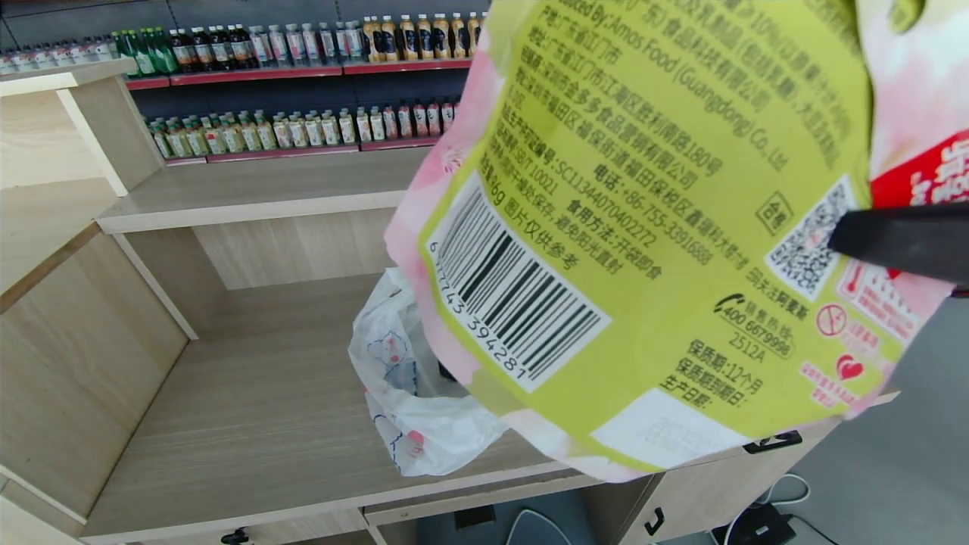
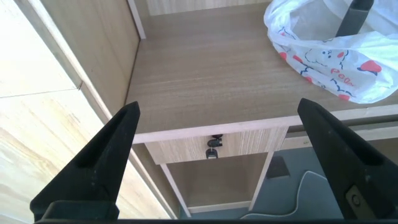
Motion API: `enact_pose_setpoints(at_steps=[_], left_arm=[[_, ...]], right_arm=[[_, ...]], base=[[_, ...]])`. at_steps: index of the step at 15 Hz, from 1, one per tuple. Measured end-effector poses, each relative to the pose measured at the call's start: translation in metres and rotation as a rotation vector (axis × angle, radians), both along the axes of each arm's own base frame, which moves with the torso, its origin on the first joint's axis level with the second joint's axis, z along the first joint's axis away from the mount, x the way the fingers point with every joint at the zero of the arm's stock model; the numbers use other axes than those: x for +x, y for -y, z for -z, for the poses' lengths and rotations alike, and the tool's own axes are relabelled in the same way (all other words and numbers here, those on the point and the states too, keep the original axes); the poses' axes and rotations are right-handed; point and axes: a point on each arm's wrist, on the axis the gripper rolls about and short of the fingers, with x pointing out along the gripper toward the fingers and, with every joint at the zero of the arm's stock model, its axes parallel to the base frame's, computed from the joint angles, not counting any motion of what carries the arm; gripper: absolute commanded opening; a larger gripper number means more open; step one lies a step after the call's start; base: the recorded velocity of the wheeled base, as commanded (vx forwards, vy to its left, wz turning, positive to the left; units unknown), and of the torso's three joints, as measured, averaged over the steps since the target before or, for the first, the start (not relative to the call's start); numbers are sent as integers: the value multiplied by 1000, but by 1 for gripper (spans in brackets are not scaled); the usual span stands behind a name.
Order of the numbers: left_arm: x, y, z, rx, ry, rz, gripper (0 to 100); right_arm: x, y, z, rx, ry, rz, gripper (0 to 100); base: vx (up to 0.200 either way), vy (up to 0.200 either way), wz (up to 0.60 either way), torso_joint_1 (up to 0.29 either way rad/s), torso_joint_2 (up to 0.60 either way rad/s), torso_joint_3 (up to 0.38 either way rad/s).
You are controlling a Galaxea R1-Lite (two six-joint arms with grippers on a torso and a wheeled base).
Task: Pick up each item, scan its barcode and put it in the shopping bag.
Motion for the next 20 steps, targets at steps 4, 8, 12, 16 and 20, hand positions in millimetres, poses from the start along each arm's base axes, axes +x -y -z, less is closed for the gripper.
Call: enact_pose_setpoints(at_steps=[4, 8, 12, 16, 20], left_arm=[[0, 0, 0, 0, 1, 0, 100], [0, 0, 0, 0, 0, 1, 100], [0, 0, 0, 0, 0, 0, 100], [0, 0, 0, 0, 0, 0, 100], [0, 0, 0, 0, 0, 1, 100]], right_arm=[[25, 16, 4, -14, 91, 258, 0], [53, 60, 18, -76, 224, 539, 0], [70, 116, 34, -119, 301, 823, 0], [88, 168, 51, -196, 314, 1036, 0], [96, 183, 66, -257, 229, 1071, 0]], base=[[0, 0, 0, 0, 0, 0], [0, 0, 0, 0, 0, 0], [0, 0, 0, 0, 0, 0], [0, 0, 0, 0, 0, 0], [0, 0, 0, 0, 0, 0]])
